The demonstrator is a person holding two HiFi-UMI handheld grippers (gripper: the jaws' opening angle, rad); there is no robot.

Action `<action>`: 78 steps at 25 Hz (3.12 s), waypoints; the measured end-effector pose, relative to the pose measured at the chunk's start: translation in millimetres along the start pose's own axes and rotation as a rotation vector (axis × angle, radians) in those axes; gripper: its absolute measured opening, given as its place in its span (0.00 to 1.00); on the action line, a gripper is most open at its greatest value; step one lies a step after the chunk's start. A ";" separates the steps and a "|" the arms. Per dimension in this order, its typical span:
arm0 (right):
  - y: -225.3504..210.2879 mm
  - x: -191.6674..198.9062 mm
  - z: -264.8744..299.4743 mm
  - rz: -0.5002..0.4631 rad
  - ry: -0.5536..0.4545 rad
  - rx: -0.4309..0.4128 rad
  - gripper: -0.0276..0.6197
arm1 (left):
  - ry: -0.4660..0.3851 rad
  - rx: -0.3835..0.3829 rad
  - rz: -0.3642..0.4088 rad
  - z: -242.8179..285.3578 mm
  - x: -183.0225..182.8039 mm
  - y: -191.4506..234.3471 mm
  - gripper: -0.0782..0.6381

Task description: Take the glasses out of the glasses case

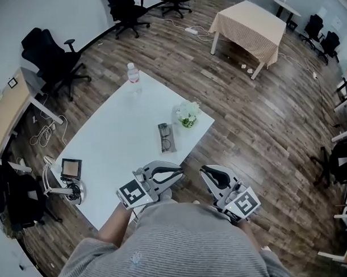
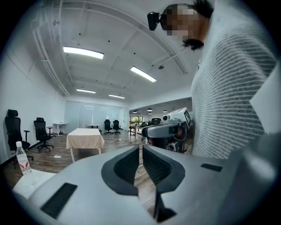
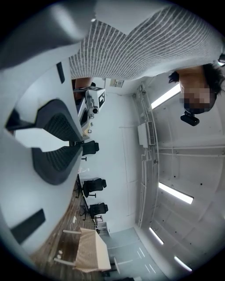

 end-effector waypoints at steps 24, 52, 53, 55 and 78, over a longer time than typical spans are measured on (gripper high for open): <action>-23.6 2.9 -10.8 -0.029 0.002 0.110 0.08 | 0.287 0.183 0.349 24.7 57.8 56.2 0.27; -22.3 1.8 -33.6 -0.031 0.009 0.232 0.08 | 0.631 0.368 0.863 23.5 174.8 131.6 0.27; -22.4 2.3 -33.9 -0.034 0.012 0.236 0.08 | 0.635 0.372 0.867 24.3 176.7 133.5 0.27; -22.7 2.5 -34.6 -0.040 0.016 0.245 0.08 | 0.642 0.380 0.882 27.4 180.1 136.9 0.27; -19.7 4.9 -32.3 -0.015 0.013 0.290 0.08 | 0.700 0.633 1.434 56.6 240.0 156.1 0.22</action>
Point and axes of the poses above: the fingertips, and each gripper's own axes: z forward along the fingers, y to its left, x out of its underside, the point moved 4 cm from there along -z, backward along the fingers, and after that the axes turned 12 degrees about -x, right-handed, at the moved point
